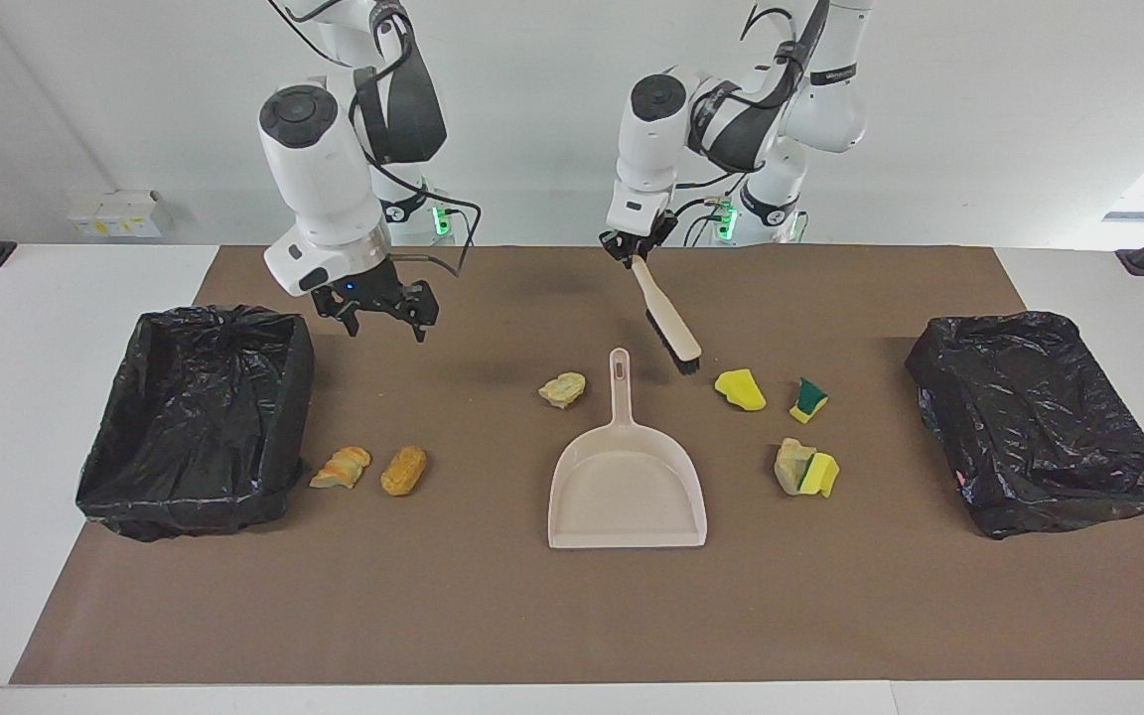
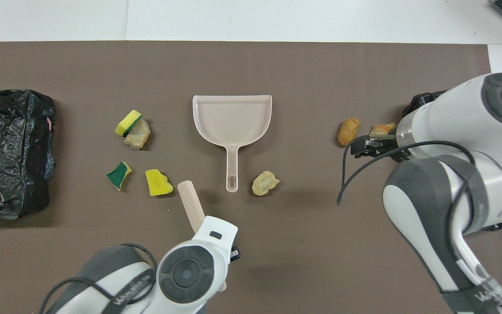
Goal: Sweep and dump trash in bin
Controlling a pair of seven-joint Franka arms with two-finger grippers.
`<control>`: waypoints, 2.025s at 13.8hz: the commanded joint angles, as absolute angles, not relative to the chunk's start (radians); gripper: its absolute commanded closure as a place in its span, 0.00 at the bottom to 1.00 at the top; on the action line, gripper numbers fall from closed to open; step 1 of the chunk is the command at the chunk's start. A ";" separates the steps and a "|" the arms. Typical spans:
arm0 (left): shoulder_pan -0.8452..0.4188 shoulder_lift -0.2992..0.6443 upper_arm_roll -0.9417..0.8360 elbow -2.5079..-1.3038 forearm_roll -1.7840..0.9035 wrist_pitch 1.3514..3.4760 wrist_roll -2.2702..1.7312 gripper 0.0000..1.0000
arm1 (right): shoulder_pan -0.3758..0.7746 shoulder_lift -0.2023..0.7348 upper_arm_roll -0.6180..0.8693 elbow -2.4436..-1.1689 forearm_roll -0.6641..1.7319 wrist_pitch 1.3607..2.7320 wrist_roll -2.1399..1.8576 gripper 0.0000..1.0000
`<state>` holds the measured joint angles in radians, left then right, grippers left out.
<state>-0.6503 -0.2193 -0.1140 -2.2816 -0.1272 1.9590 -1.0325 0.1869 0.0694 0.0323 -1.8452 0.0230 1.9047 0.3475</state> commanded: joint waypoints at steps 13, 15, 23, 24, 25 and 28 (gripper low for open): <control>0.130 0.067 -0.117 -1.958 0.021 1.932 0.037 1.00 | 0.581 0.354 0.029 -1.782 -0.109 2.287 0.769 0.13; 0.129 0.127 -0.118 -1.953 0.020 2.038 0.066 1.00 | 0.609 0.359 0.032 -1.779 -0.158 2.293 0.767 0.13; 0.034 0.109 -0.129 -2.046 -0.020 2.053 0.160 1.00 | 0.670 0.403 0.031 -1.750 -0.207 2.333 0.767 0.13; 0.012 0.103 -0.127 -2.052 -0.041 2.030 0.134 1.00 | 0.672 0.411 0.031 -1.752 -0.207 2.361 0.765 0.13; -0.007 0.095 -0.129 -2.052 -0.046 2.005 0.102 1.00 | 0.670 0.413 0.031 -1.752 -0.207 2.362 0.764 0.14; -0.043 0.074 -0.127 -2.046 -0.095 1.996 0.028 1.00 | 0.670 0.413 0.031 -1.759 -0.207 2.356 0.752 0.38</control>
